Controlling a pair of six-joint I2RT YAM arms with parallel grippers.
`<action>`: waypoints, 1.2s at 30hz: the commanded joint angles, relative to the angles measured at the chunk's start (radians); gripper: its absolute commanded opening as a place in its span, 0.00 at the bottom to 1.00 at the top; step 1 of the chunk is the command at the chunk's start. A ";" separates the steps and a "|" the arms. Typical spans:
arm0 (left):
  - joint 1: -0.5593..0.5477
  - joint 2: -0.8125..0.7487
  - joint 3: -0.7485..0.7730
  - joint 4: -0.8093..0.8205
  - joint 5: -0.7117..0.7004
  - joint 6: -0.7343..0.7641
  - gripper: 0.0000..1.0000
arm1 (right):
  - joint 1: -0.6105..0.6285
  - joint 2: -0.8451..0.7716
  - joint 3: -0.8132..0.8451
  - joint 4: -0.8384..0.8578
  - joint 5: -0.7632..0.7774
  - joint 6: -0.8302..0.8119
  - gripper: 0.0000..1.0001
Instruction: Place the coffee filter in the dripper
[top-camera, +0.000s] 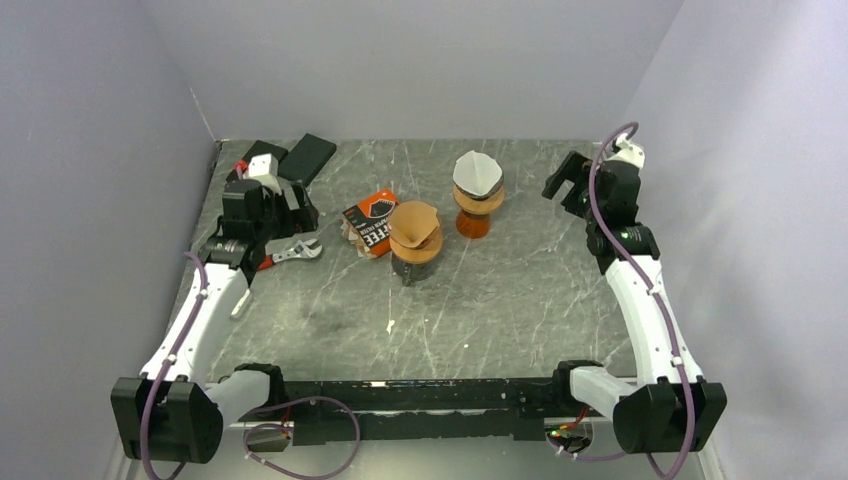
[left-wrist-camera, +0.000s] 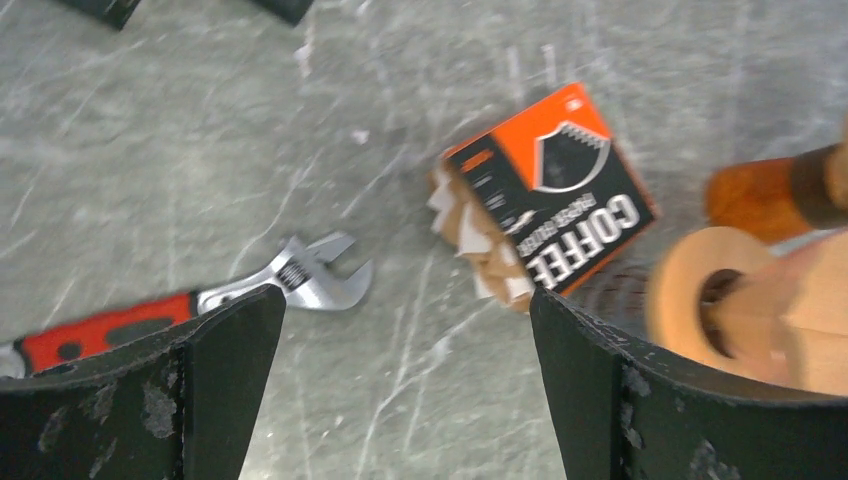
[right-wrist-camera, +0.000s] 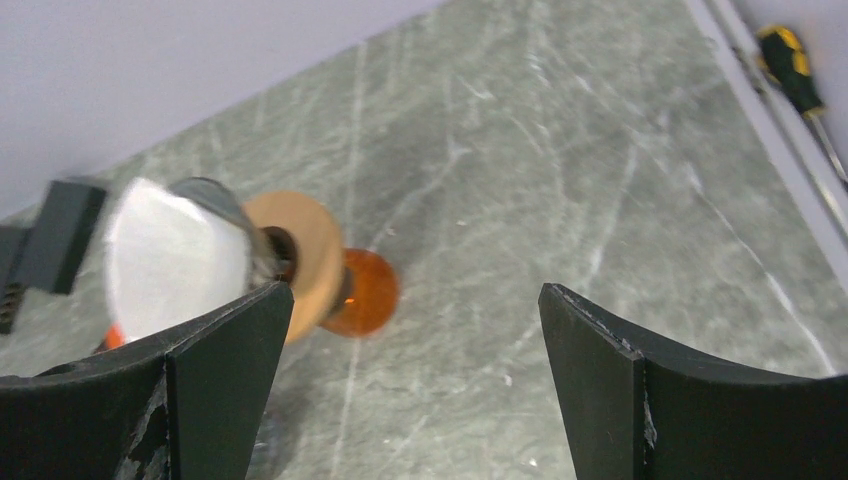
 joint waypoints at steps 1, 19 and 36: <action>0.010 -0.061 -0.082 0.019 -0.155 0.029 0.99 | -0.012 -0.073 -0.082 0.066 0.164 -0.009 0.99; 0.010 -0.073 -0.561 0.742 -0.438 0.204 0.99 | -0.012 -0.195 -0.769 0.662 0.465 0.037 1.00; 0.017 0.565 -0.623 1.491 -0.409 0.335 0.99 | -0.013 0.147 -0.985 1.498 0.356 -0.250 1.00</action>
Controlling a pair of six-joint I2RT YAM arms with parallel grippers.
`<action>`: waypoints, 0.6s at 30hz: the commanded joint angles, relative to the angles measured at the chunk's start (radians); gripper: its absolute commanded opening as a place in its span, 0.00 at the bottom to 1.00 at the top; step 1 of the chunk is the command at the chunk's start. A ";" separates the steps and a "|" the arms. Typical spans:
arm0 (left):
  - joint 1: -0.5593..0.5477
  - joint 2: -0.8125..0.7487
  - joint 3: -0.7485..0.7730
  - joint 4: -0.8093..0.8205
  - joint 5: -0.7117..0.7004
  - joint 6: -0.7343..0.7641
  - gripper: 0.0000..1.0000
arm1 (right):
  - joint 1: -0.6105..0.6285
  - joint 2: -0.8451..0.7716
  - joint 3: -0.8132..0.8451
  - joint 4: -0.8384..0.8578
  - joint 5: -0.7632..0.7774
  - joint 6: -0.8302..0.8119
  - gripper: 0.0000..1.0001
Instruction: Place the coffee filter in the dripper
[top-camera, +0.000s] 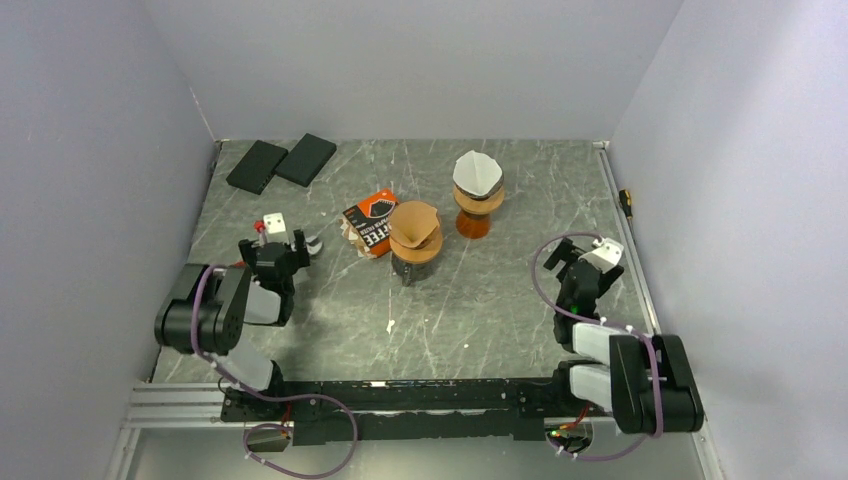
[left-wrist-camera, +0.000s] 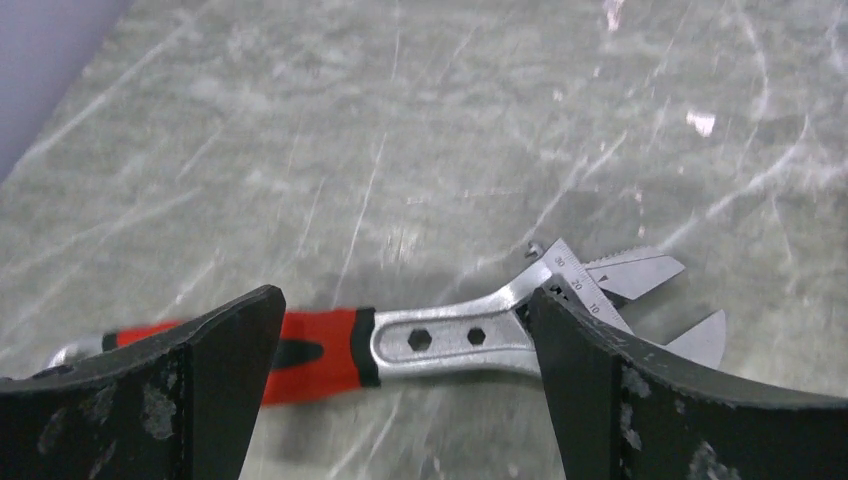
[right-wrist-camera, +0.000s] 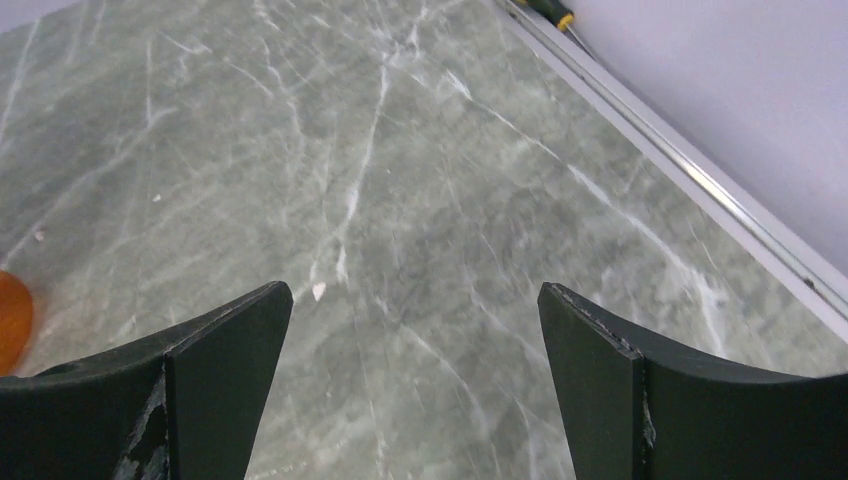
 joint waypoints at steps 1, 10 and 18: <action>0.008 0.047 0.075 0.048 0.088 0.078 0.99 | -0.004 0.135 0.011 0.355 -0.050 -0.082 0.99; 0.042 0.066 0.089 0.062 0.091 0.032 1.00 | -0.029 0.300 0.132 0.298 -0.235 -0.171 1.00; 0.042 0.061 0.097 0.031 0.092 0.025 1.00 | -0.018 0.303 0.150 0.269 -0.205 -0.174 1.00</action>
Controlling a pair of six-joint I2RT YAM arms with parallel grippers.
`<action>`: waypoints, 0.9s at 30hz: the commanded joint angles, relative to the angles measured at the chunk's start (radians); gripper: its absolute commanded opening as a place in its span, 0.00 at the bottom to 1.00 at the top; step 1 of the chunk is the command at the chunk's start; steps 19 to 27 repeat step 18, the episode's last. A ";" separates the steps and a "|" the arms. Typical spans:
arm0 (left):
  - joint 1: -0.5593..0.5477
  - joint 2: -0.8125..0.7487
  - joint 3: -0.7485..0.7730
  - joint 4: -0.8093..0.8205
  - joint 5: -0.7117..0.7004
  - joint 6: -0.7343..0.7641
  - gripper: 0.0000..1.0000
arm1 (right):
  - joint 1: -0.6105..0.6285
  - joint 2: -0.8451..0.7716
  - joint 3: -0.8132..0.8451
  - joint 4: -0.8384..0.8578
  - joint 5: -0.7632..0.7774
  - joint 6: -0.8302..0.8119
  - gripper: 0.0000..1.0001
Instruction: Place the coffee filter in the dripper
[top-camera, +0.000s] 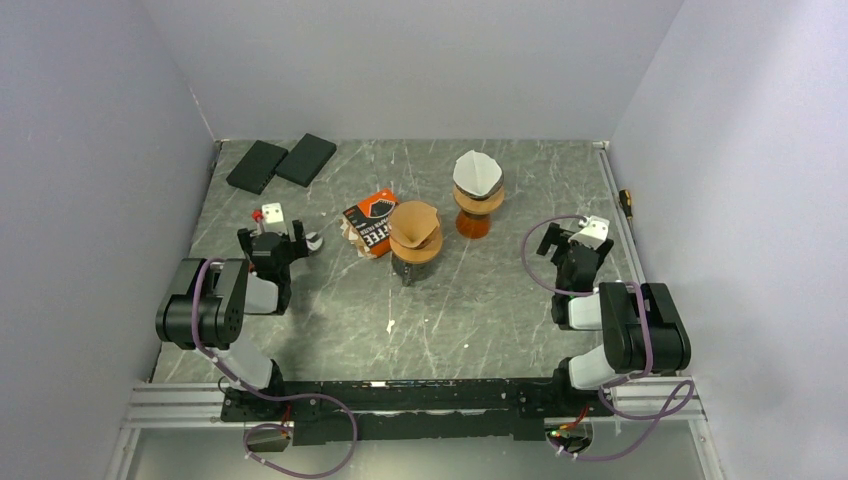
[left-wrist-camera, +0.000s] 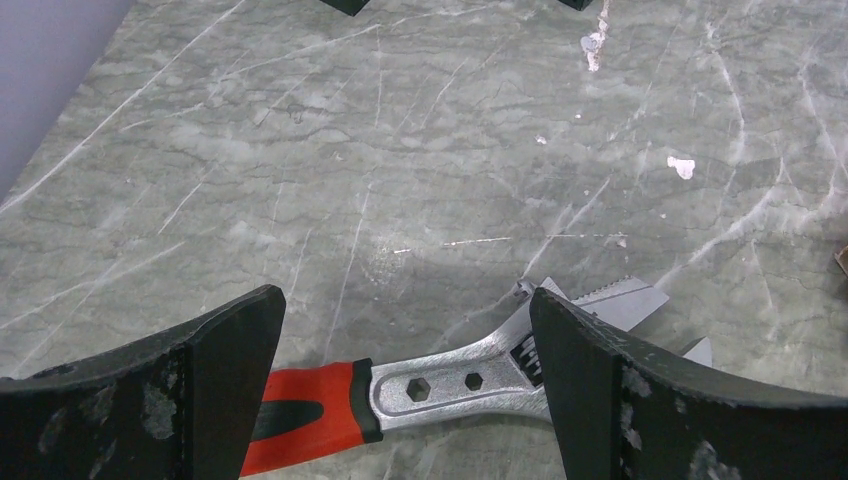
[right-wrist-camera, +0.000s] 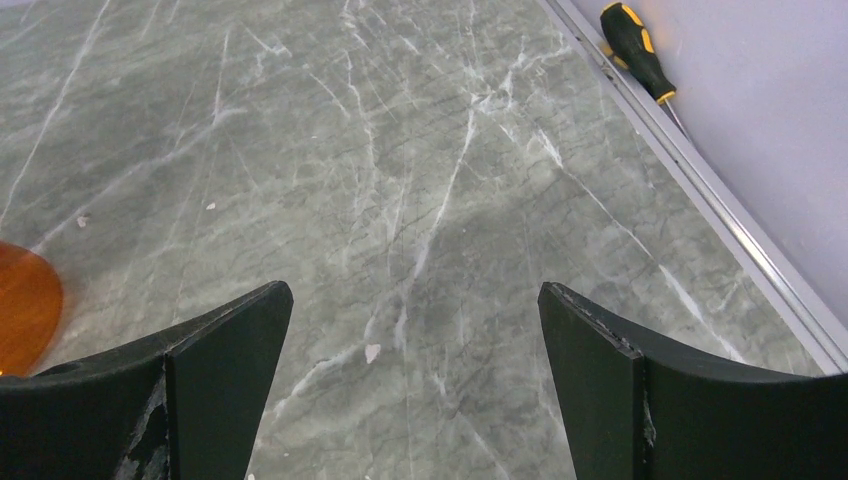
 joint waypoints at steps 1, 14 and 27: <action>-0.003 0.003 0.011 0.024 0.007 0.001 1.00 | 0.008 -0.001 0.023 0.028 -0.007 -0.022 1.00; -0.001 0.004 0.016 0.018 0.010 0.002 0.99 | 0.009 -0.005 0.025 0.016 -0.009 -0.020 1.00; 0.039 -0.003 0.038 -0.040 0.090 -0.013 0.99 | 0.008 -0.004 0.024 0.015 -0.009 -0.020 1.00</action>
